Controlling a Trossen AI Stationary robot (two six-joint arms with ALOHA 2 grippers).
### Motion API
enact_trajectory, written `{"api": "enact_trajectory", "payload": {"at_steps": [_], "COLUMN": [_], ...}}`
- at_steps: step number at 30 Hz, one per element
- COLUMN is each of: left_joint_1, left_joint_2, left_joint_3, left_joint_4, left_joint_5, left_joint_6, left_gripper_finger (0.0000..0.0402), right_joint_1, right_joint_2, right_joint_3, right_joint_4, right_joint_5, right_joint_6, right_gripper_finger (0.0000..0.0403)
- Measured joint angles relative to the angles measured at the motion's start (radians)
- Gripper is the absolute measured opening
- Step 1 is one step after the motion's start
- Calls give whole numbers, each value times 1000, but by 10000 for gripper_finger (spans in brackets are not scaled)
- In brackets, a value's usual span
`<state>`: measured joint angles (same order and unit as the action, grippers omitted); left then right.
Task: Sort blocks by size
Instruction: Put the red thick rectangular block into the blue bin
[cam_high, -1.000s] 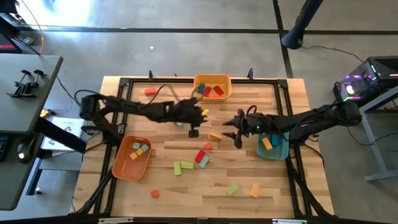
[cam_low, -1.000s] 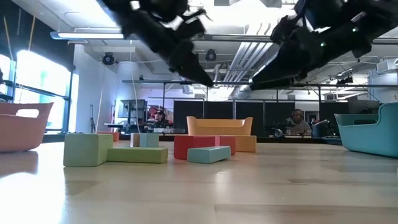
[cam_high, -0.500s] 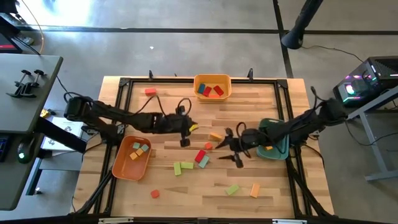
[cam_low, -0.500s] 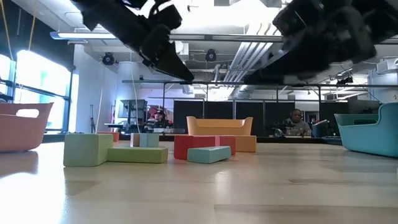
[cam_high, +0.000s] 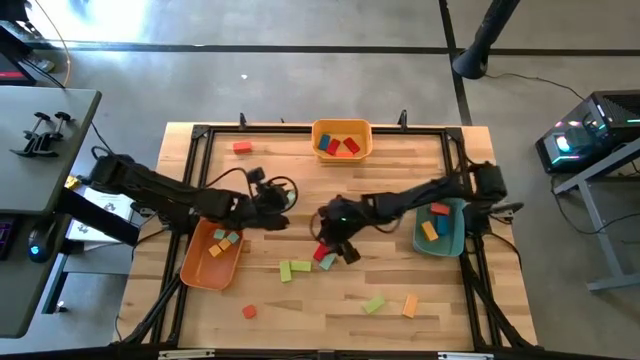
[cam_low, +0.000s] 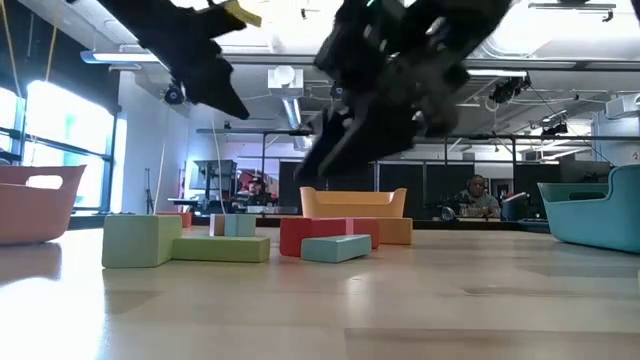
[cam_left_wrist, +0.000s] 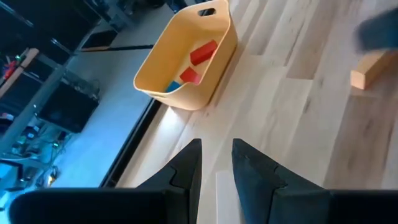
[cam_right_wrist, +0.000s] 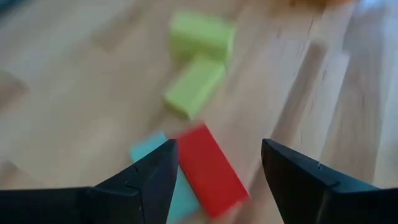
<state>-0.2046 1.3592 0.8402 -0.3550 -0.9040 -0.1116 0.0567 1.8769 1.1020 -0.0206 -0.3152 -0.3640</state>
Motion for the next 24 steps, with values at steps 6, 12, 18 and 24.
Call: {"api": "enact_trajectory", "payload": {"at_steps": [6, 12, 18, 24], "left_joint_1": [-29, -35, -34, -34], "left_joint_2": [-30, -22, -22, -22], "left_joint_3": [0, 0, 0, 0], "left_joint_4": [-54, -62, -71, -75], "left_joint_5": [-14, -22, -23, -23], "left_joint_6": [-76, -110, -127, -148], "left_gripper_finger": [74, 74, 74, 74], "right_joint_1": [-38, -41, -62, -110], "right_joint_2": [118, 143, 144, 113], "right_joint_3": [68, 73, 73, 68], "right_joint_4": [-42, -33, -15, 5], "right_joint_5": [-61, -70, -34, -20], "right_joint_6": [-63, -63, -36, 97], "right_gripper_finger": [226, 219, 185, 179]}}
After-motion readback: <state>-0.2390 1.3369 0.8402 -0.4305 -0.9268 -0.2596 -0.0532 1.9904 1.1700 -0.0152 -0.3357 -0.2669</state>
